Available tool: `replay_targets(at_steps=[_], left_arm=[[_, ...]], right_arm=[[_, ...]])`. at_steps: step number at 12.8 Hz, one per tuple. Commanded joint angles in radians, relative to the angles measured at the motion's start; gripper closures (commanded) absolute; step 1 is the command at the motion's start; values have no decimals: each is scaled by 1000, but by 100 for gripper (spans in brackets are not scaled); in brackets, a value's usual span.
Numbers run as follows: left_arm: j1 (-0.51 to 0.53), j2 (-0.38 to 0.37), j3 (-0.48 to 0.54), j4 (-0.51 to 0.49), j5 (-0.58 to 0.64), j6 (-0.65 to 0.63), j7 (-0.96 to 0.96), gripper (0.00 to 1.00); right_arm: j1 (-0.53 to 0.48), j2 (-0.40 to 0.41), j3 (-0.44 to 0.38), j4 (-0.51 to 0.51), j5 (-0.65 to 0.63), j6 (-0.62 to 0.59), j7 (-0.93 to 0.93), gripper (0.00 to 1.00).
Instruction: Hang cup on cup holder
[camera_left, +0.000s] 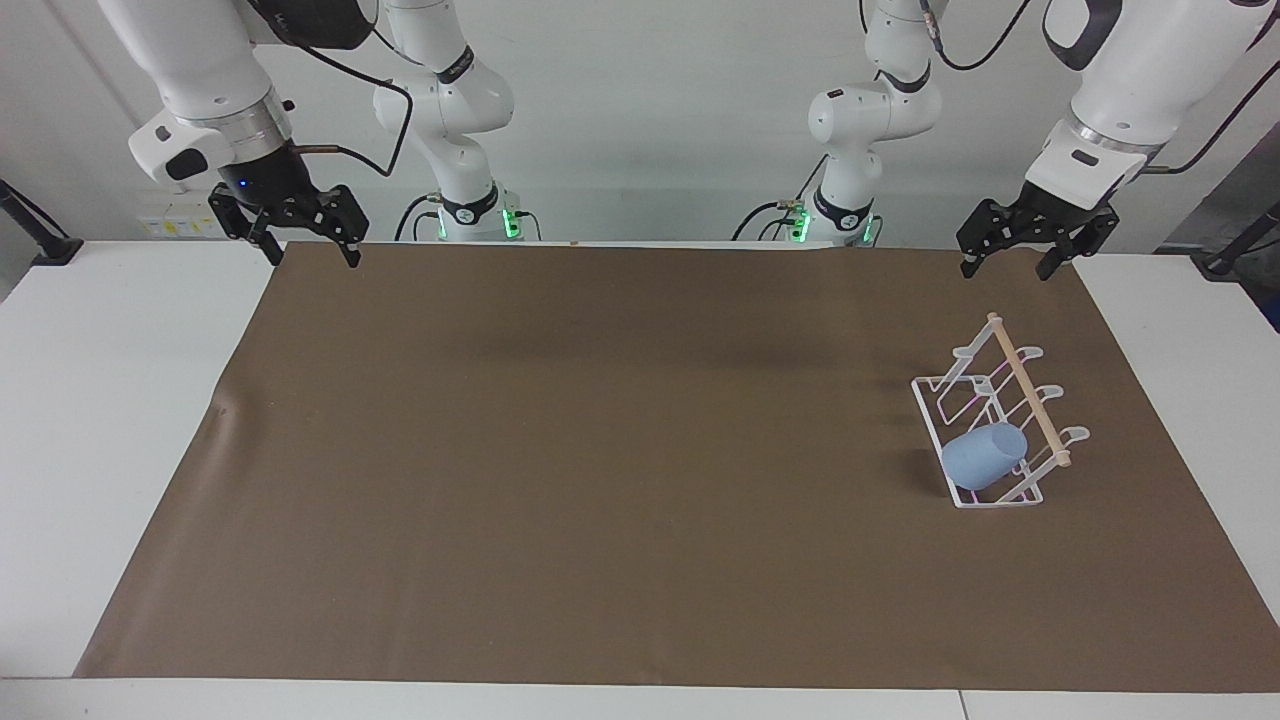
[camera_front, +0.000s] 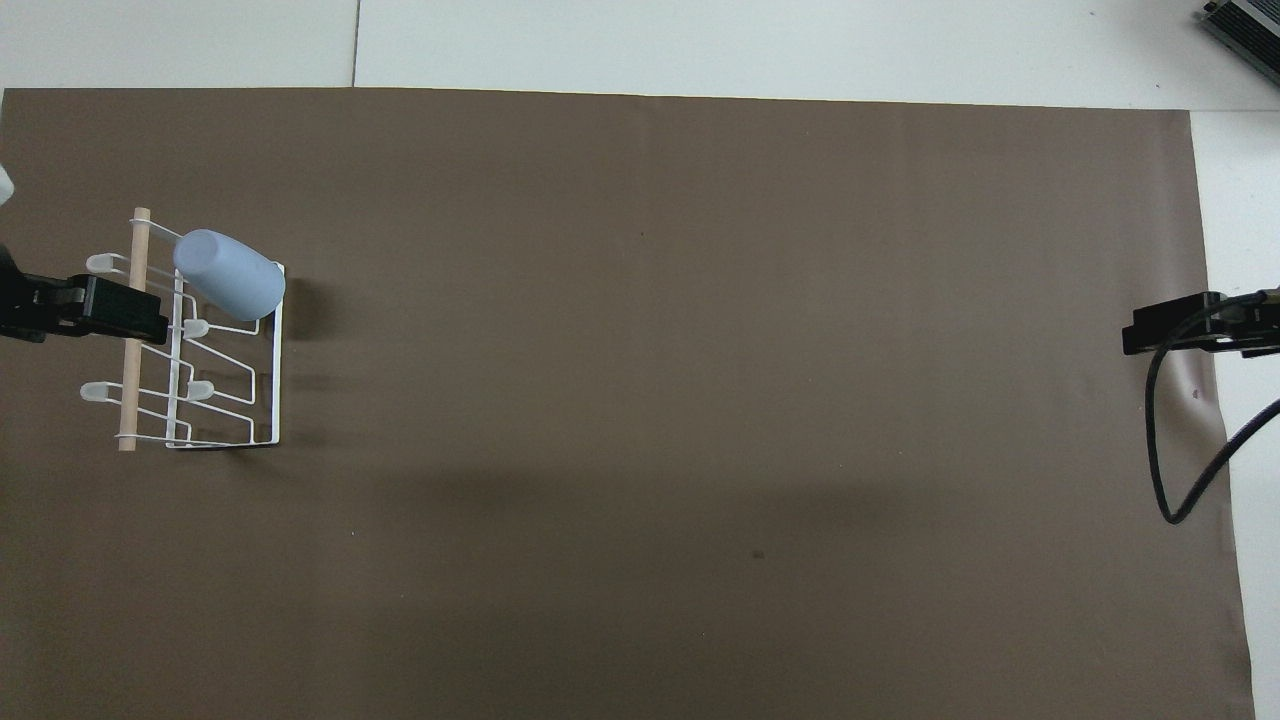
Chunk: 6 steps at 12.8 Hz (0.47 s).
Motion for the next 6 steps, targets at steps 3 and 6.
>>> replay_targets(at_steps=[3,6], left_arm=[[26,-18,-5,-15,-14,12,39,0],[-6,-20,7,-18,-12,1,39,0]], right_arm=[[-4,-4,2,1,-9,-16,-18,0],[-4,-4,2,1,-9,-16,-18,0]])
